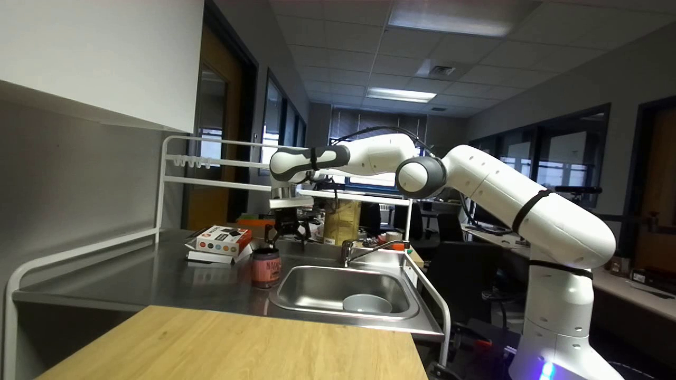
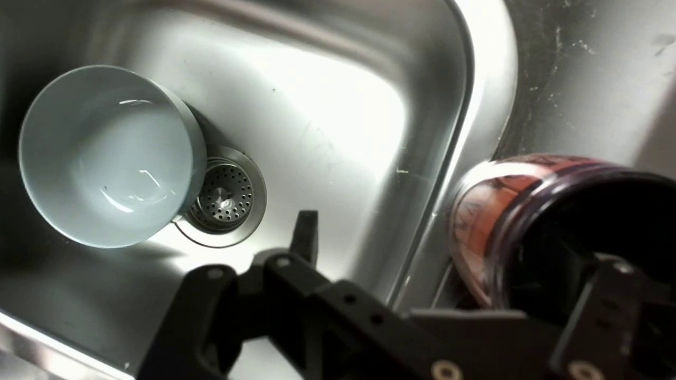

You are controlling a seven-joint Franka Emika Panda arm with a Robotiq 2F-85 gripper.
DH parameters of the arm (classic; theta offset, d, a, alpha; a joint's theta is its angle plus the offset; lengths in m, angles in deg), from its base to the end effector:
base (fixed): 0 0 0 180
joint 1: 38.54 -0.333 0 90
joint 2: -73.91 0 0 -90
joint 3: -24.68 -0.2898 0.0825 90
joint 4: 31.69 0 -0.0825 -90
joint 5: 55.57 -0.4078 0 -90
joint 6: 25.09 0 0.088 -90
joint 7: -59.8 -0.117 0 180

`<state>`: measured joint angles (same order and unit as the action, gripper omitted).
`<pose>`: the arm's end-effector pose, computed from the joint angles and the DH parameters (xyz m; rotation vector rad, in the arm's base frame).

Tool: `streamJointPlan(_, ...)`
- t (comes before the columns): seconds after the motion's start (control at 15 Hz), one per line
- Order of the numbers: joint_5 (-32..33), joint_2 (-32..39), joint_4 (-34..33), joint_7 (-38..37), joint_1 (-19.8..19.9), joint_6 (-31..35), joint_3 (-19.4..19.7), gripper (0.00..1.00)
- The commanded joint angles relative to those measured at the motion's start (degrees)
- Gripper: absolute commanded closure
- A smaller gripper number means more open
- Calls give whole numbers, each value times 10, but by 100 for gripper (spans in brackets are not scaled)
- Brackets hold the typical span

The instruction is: Put the cup in the sink

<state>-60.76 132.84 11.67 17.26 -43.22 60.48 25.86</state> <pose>0.7549 0.0638 0.2687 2.8844 -1.0208 -0.4572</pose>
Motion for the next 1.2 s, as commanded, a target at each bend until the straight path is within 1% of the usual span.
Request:
streamJointPlan(0.0, -5, 35, -48, -18, 6, -26, 1, 27)
streamJointPlan(0.13, -4, 43, -55, -21, 8, -27, 1, 41)
streamJointPlan(0.33, -3, 50, -66, -25, 7, -30, 1, 67)
streamJointPlan(0.47, -3, 50, -71, -28, 5, -33, 1, 80)
streamJointPlan(0.6, -2, 50, -78, -30, 4, -36, 1, 95)
streamJointPlan(0.73, -2, 49, -82, -30, 3, -39, 1, 99)
streamJointPlan(0.8, -2, 48, -84, -31, 3, -38, 1, 98)
streamJointPlan(0.87, -3, 47, -85, -31, 4, -39, 0, 95)
streamJointPlan(1.13, 2, 32, -79, -28, 8, -38, 5, 95)
